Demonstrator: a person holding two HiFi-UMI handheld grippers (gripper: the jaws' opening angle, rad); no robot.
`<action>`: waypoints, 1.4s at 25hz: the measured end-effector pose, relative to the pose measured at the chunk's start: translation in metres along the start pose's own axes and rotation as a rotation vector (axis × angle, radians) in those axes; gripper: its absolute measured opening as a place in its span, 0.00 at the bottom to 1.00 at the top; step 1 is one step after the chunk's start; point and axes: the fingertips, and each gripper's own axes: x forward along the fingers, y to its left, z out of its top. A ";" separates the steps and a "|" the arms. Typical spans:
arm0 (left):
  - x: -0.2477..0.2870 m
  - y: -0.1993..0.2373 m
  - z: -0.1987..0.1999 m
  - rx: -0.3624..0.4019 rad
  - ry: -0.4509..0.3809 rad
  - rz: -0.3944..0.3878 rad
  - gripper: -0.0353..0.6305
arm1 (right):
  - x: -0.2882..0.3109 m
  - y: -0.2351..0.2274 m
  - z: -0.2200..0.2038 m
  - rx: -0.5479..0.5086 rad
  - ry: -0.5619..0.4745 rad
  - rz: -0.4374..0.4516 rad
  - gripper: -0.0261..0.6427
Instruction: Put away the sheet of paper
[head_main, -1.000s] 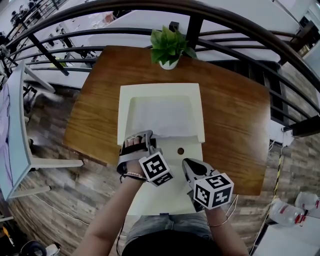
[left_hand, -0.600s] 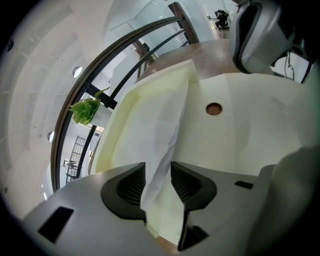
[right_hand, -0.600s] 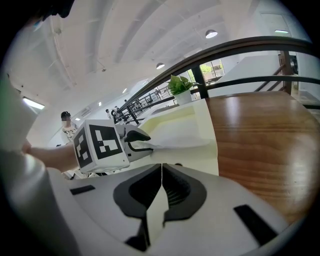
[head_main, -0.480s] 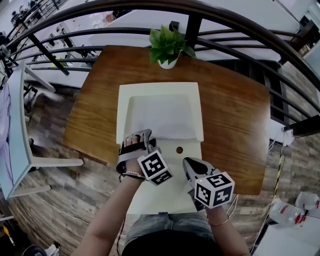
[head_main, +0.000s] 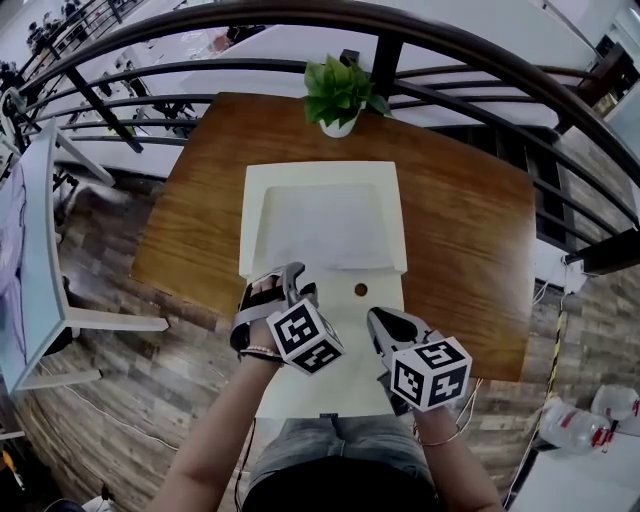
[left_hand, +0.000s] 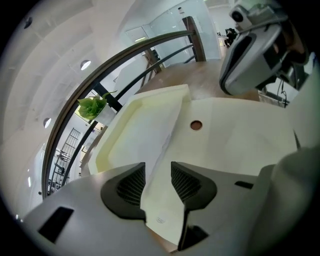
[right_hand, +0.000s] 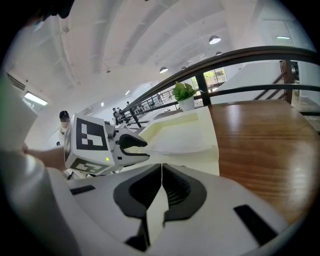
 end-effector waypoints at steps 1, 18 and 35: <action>-0.006 0.001 0.000 -0.018 -0.010 0.000 0.28 | -0.002 0.003 0.000 -0.004 -0.005 0.000 0.08; -0.126 -0.014 0.009 -0.367 -0.290 -0.091 0.28 | -0.044 0.062 -0.001 -0.048 -0.127 0.018 0.08; -0.228 -0.043 -0.006 -0.708 -0.607 -0.255 0.15 | -0.099 0.144 0.000 -0.142 -0.255 0.052 0.08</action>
